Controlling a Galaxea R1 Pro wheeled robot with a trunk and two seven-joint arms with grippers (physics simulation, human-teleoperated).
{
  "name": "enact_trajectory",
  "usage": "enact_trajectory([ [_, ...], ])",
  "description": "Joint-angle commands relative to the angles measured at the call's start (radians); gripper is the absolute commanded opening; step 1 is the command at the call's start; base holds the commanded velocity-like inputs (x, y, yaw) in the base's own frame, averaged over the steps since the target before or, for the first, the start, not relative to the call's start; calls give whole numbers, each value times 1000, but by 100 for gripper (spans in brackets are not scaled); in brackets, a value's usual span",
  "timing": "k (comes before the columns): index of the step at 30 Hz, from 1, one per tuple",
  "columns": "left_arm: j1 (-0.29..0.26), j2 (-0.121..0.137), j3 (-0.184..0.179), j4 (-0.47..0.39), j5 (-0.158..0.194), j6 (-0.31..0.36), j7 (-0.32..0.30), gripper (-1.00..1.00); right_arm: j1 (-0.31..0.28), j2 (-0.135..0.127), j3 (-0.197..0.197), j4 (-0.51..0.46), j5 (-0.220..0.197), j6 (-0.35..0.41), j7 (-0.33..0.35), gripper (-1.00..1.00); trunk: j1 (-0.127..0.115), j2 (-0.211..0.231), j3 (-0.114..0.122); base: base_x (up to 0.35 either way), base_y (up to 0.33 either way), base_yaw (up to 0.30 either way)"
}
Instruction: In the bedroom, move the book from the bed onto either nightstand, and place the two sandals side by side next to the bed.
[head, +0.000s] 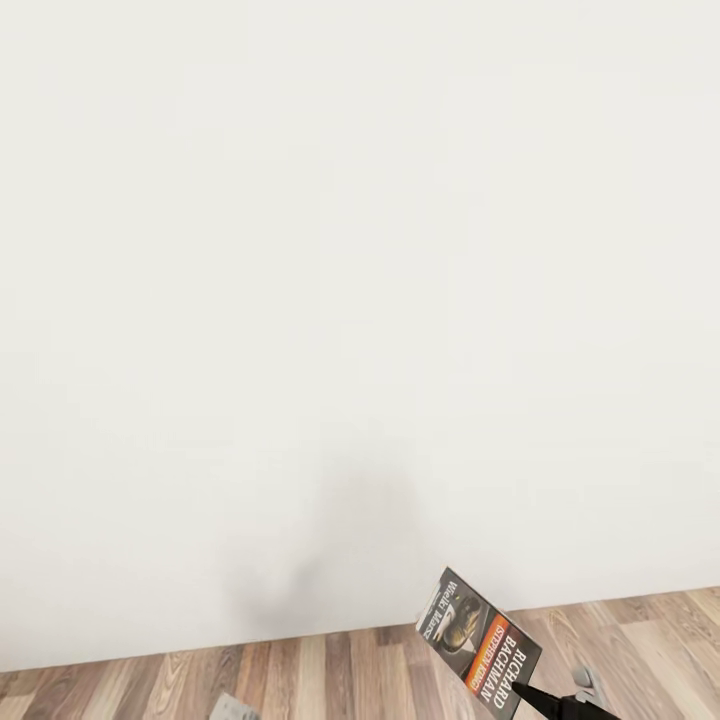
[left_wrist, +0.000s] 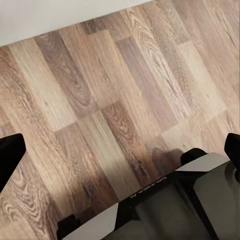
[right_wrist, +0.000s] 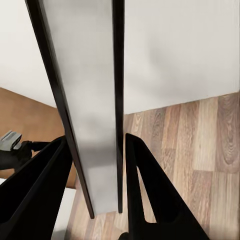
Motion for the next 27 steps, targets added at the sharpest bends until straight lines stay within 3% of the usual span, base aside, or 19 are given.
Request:
enact_trajectory([
  [1,-1,0,-9,1,9,-4,-3,100,-1,-1,3,0,-8,-4,2,-100,1,-2,-2,328,0,0],
  [18,-1,0,-9,1,9,-4,-3,100,-1,0,3,0,-8,-4,2,-100,1,-2,-3,323,0,-9],
  [27,-1,0,-9,1,9,-4,-4,100,-1,-1,3,0,-8,-4,2,-100,1,-2,-3,54,0,-235],
])
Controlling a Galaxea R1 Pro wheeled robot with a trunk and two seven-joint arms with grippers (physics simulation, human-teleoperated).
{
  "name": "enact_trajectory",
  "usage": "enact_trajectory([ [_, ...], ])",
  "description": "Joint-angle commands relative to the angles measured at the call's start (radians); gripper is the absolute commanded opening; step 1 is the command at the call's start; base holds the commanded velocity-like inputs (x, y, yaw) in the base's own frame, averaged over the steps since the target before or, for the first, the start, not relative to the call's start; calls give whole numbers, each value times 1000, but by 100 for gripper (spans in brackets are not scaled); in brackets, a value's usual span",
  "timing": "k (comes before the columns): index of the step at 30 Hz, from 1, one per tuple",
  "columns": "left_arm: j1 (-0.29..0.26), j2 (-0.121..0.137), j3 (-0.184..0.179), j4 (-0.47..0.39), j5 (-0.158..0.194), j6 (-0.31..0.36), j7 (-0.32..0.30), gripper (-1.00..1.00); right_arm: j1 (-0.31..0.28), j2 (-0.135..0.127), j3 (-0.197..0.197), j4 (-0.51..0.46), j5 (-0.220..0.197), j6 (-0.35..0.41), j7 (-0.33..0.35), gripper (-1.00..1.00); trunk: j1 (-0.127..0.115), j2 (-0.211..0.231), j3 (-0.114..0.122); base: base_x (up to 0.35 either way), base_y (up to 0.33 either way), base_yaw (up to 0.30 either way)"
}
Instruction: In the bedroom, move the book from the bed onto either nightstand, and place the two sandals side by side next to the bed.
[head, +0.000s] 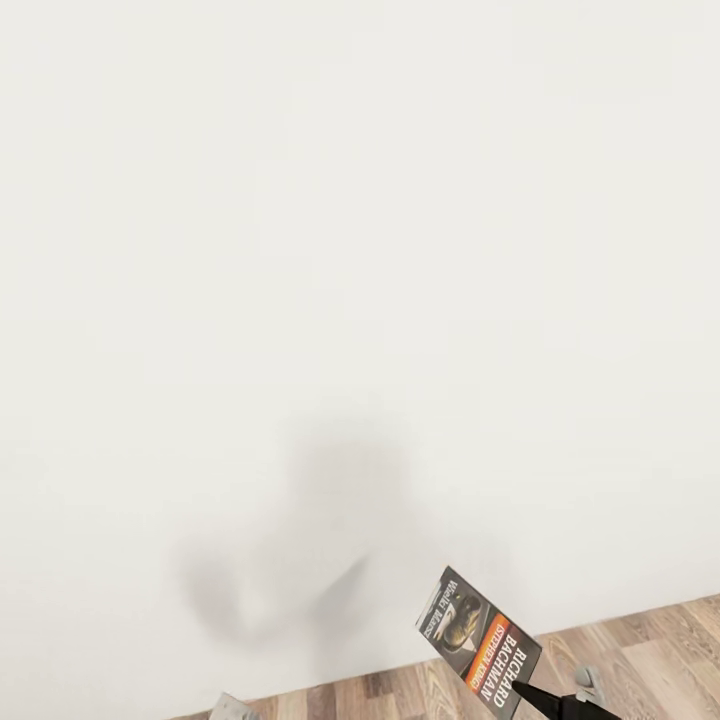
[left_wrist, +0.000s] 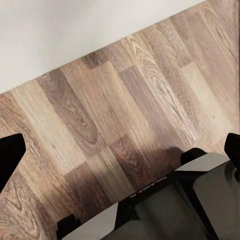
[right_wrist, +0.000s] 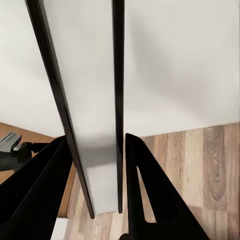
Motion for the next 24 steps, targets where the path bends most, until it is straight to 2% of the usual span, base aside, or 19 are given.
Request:
enact_trajectory([
  [1,-1,0,-9,1,9,-4,-3,100,-1,0,8,1,-7,-4,2,-100,1,-2,-2,3,0,-269],
  [24,-1,0,-9,1,9,-4,-3,100,-1,0,8,1,-7,-4,2,-100,1,-2,-2,0,0,-271],
])
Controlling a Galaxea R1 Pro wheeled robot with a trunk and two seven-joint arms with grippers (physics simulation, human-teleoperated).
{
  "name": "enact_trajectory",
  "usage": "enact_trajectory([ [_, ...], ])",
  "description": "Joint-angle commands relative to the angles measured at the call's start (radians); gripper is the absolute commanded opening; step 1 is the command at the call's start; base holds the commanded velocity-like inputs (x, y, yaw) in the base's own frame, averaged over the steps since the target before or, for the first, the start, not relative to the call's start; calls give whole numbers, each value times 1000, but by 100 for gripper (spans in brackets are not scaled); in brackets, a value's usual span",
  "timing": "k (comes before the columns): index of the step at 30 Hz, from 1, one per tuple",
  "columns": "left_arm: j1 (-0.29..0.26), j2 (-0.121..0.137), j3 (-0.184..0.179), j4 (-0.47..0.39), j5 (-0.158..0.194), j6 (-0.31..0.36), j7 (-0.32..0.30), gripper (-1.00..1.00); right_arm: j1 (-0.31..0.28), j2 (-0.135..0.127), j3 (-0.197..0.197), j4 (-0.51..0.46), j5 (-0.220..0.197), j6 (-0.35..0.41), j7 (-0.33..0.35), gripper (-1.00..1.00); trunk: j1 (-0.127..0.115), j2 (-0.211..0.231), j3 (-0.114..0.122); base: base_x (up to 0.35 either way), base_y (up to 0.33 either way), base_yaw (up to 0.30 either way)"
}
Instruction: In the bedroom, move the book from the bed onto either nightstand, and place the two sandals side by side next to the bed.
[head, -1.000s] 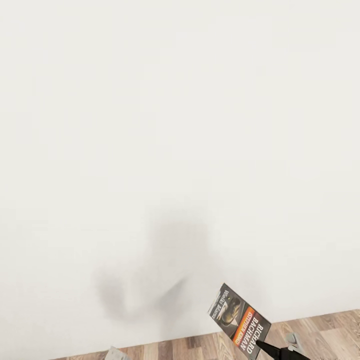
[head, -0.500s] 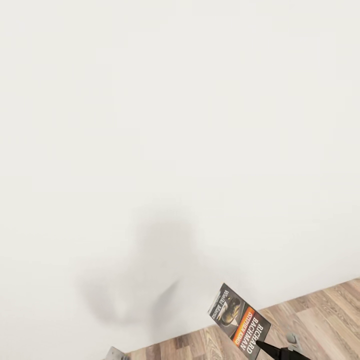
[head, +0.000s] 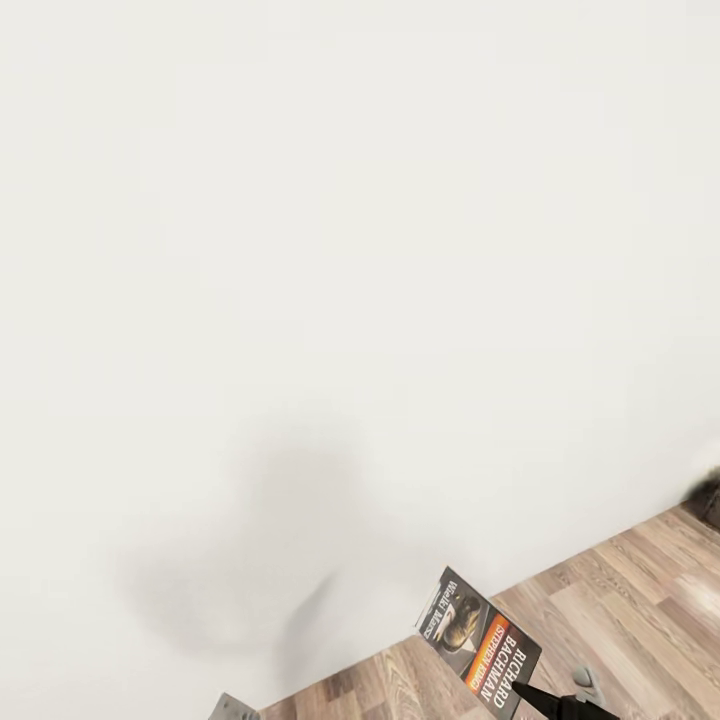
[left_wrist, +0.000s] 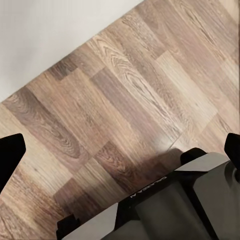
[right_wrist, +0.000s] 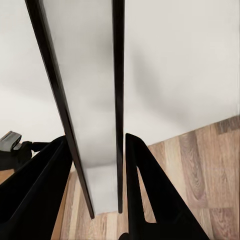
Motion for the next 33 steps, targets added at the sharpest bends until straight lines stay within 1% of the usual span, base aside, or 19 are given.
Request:
enact_trajectory([
  [1,0,0,-9,0,9,-4,-3,100,-1,0,5,1,-7,-4,2,-100,1,-2,-2,0,0,-271],
  [33,-1,0,-9,0,9,-4,-3,100,-1,0,5,1,-7,-4,2,-100,1,-2,-2,0,0,-271],
])
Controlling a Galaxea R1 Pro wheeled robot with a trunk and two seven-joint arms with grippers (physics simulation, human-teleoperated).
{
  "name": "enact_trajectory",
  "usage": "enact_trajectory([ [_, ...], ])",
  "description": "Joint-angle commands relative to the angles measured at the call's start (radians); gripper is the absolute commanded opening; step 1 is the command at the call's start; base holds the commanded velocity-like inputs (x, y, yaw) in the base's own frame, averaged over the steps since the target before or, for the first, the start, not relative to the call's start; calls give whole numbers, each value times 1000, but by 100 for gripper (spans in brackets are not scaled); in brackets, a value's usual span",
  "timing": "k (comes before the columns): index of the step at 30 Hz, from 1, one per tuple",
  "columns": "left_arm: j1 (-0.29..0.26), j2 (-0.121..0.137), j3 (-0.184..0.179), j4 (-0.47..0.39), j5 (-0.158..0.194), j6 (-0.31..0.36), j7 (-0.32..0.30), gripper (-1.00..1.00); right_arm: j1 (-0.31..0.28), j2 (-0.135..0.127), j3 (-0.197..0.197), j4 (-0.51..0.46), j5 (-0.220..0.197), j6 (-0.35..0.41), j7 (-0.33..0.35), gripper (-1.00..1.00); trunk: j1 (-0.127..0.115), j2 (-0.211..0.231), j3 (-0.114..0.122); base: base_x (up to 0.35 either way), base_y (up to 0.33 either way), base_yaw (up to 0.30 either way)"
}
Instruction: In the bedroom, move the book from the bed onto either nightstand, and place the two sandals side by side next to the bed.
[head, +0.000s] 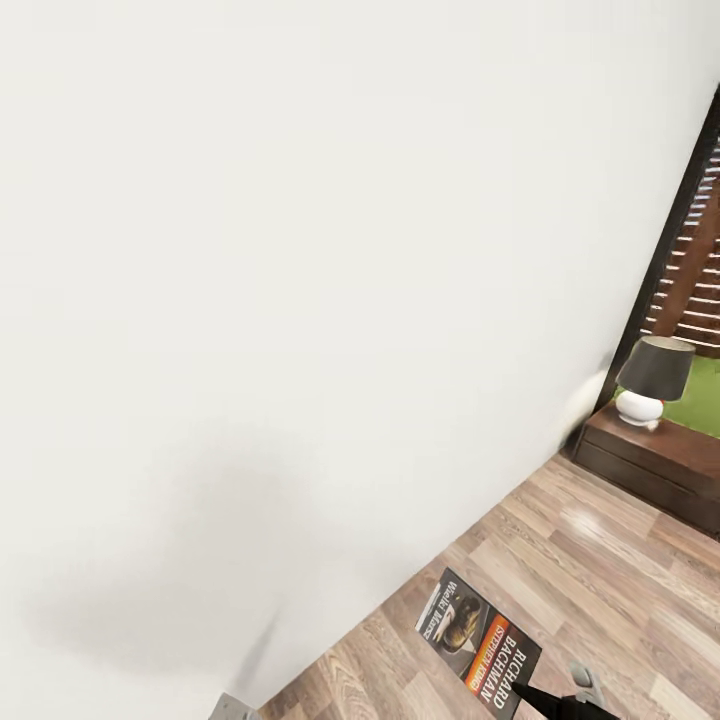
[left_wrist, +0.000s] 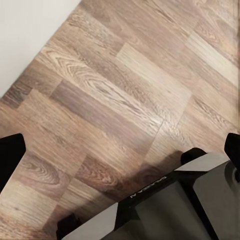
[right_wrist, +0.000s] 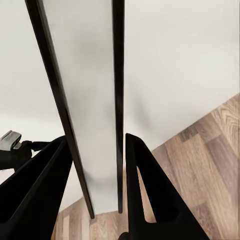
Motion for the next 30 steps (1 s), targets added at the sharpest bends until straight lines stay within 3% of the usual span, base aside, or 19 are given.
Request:
enact_trajectory([
  [1,0,0,-9,0,9,-4,-3,100,-1,0,3,0,-8,-4,2,-100,1,-2,-2,0,0,-271],
  [8,0,0,-9,0,9,-4,-3,100,-1,0,3,0,-8,-4,4,-100,1,-2,-2,0,0,-211],
  [30,0,0,-9,0,9,-4,-4,100,-1,0,3,0,-8,-3,0,-100,1,-2,-2,0,0,-7],
])
